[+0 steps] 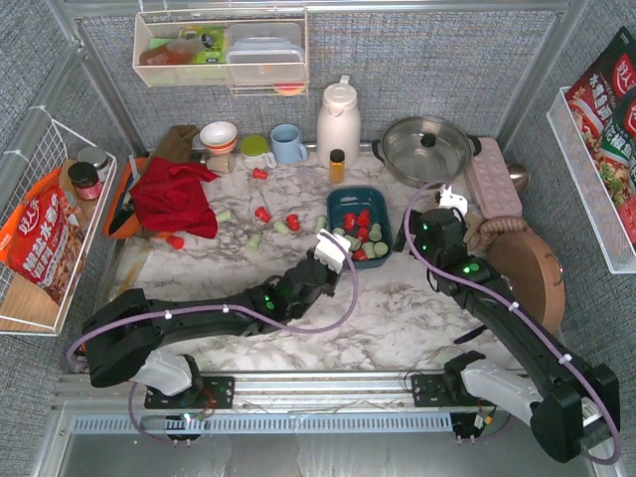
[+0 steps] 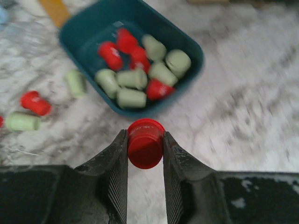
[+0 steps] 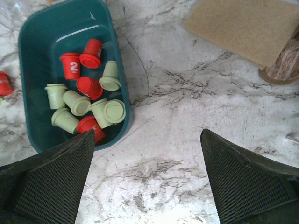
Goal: Mix the coffee capsules in the storage basket
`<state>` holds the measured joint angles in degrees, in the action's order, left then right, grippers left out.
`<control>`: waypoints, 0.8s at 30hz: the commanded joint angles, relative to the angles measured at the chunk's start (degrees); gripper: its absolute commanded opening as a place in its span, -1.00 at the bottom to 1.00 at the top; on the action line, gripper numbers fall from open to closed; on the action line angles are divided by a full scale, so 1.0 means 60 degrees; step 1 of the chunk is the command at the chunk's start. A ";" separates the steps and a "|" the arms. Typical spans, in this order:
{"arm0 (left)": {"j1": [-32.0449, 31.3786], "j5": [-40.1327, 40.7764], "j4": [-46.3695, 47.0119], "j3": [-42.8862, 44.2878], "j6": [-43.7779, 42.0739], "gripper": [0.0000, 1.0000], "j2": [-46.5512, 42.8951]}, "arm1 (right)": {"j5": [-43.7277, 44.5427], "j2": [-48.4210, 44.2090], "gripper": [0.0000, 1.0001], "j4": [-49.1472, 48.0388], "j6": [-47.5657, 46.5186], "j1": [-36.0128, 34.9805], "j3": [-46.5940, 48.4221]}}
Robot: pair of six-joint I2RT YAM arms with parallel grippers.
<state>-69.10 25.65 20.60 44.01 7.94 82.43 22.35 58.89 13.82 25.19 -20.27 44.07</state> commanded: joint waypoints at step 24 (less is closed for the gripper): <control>0.2298 0.0723 0.1816 0.3424 0.2980 -0.05 0.3942 | 0.0042 -0.2649 0.98 -0.0977 0.1172 -0.0082 -0.0984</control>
<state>-56.27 30.02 32.67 65.21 21.52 106.43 22.85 42.96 10.35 31.53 -20.67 38.57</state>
